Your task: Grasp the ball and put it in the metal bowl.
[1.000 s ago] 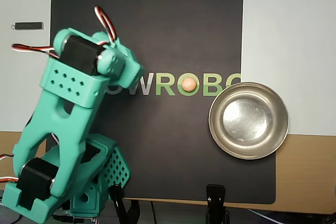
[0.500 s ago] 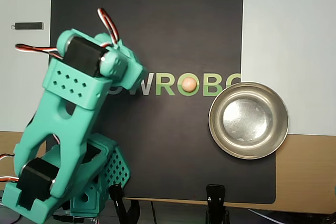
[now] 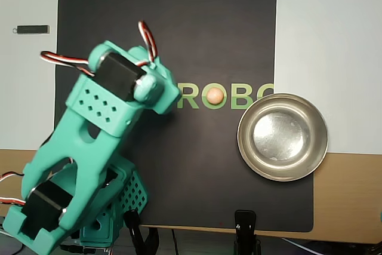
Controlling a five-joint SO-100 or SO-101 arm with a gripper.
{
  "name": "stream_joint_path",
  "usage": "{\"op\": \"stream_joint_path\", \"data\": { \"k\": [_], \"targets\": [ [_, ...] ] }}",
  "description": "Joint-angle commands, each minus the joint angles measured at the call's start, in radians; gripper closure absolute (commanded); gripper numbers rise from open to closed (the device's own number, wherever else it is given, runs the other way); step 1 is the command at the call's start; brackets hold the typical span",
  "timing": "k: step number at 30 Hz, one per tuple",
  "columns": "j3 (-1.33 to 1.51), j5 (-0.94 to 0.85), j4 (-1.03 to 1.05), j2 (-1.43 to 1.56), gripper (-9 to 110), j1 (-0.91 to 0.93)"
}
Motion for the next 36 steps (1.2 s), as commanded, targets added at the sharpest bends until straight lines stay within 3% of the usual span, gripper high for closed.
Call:
{"op": "stream_joint_path", "data": {
  "k": [1, 27, 36],
  "targets": [
    [-0.002, -0.009, 0.006, -0.003, 101, 0.026],
    [0.018, -0.009, -0.150, -0.110, 100, 0.172],
    [0.199, -0.009, -0.356, -0.098, 100, 0.179]
  ]
}}
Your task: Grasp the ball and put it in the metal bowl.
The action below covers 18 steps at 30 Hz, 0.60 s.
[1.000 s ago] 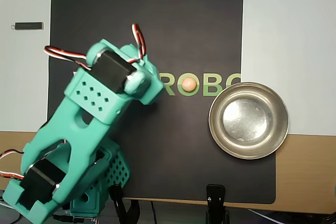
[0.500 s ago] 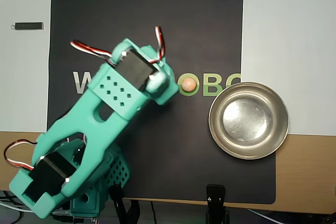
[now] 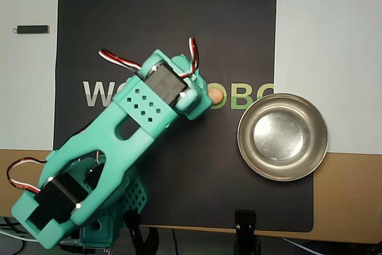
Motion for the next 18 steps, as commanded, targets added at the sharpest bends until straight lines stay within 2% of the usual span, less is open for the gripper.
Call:
{"op": "stream_joint_path", "data": {
  "k": [1, 10, 18],
  "targets": [
    [0.038, -0.009, -0.057, 0.015, 100, 0.014],
    [0.103, -0.009, -0.186, 0.015, 100, 0.018],
    [0.124, -0.009, -0.212, 0.008, 100, 0.020]
  ]
}}
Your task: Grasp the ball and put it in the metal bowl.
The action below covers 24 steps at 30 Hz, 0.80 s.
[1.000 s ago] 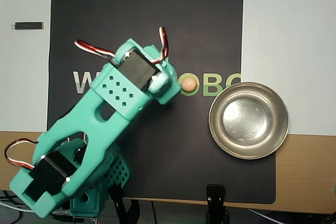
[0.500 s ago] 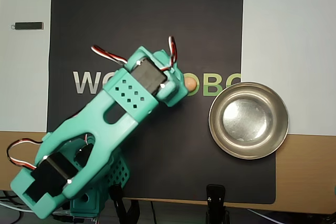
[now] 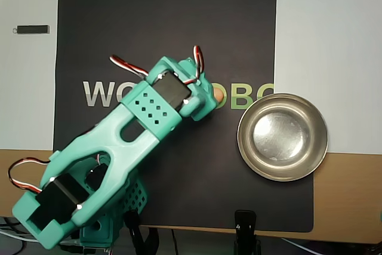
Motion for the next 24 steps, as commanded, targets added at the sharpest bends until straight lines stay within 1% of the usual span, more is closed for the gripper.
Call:
{"op": "stream_joint_path", "data": {
  "k": [1, 24],
  "targets": [
    [-0.002, -0.009, -0.008, 0.006, 100, 0.002],
    [0.023, -0.009, -0.009, 0.002, 100, 0.002]
  ]
}}
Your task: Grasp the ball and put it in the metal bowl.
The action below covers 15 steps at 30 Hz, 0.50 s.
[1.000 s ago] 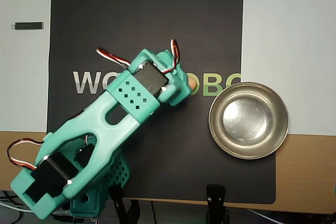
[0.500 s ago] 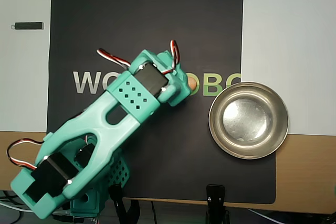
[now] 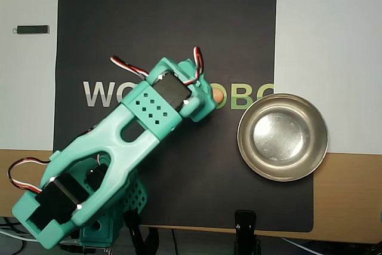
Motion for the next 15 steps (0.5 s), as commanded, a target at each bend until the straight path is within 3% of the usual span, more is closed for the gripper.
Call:
{"op": "stream_joint_path", "data": {
  "k": [1, 15],
  "targets": [
    [0.009, -0.009, -0.008, 0.003, 100, 0.002],
    [0.020, -0.009, -0.006, 0.015, 100, 0.002]
  ]
}}
